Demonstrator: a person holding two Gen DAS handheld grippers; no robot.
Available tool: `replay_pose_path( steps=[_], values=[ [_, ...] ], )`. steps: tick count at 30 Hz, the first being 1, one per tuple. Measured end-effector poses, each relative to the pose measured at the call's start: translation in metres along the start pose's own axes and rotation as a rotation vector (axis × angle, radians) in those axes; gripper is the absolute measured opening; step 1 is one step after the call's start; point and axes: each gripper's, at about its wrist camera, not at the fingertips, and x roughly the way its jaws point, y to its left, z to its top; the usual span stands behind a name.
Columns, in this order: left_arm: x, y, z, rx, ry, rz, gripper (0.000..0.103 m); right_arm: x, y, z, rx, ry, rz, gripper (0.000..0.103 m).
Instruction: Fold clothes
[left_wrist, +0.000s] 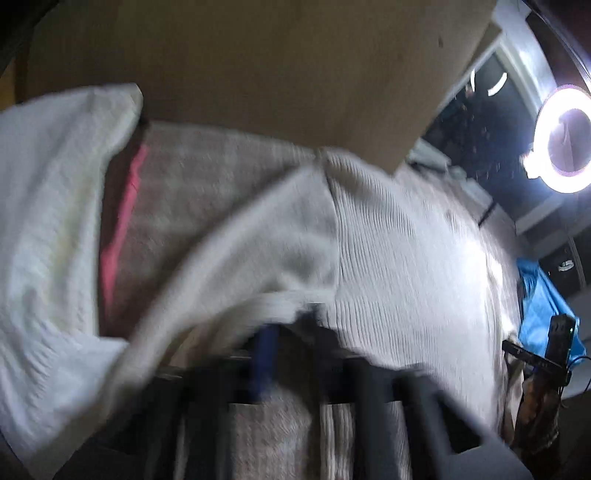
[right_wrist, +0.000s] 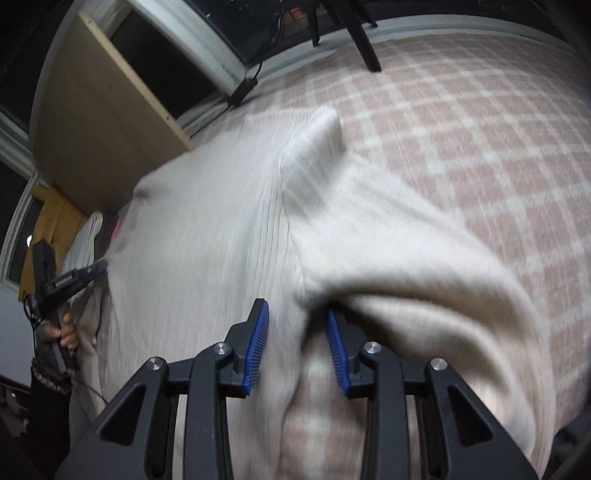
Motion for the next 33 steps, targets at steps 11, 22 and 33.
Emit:
replay_pose_path(
  steps=[11,22,33],
  values=[
    [0.014,0.013,0.008,0.059,0.101,0.120,0.015,0.005,0.017,0.012,-0.069,0.022,-0.130,0.017],
    [-0.112,-0.041,-0.124,0.263,0.256,-0.015,0.046,-0.130,0.046,-0.082,-0.070,-0.001,0.047,0.027],
    [-0.072,-0.050,-0.225,0.237,0.406,0.063,0.048,-0.079,0.061,-0.224,-0.045,0.157,-0.038,0.040]
  ],
)
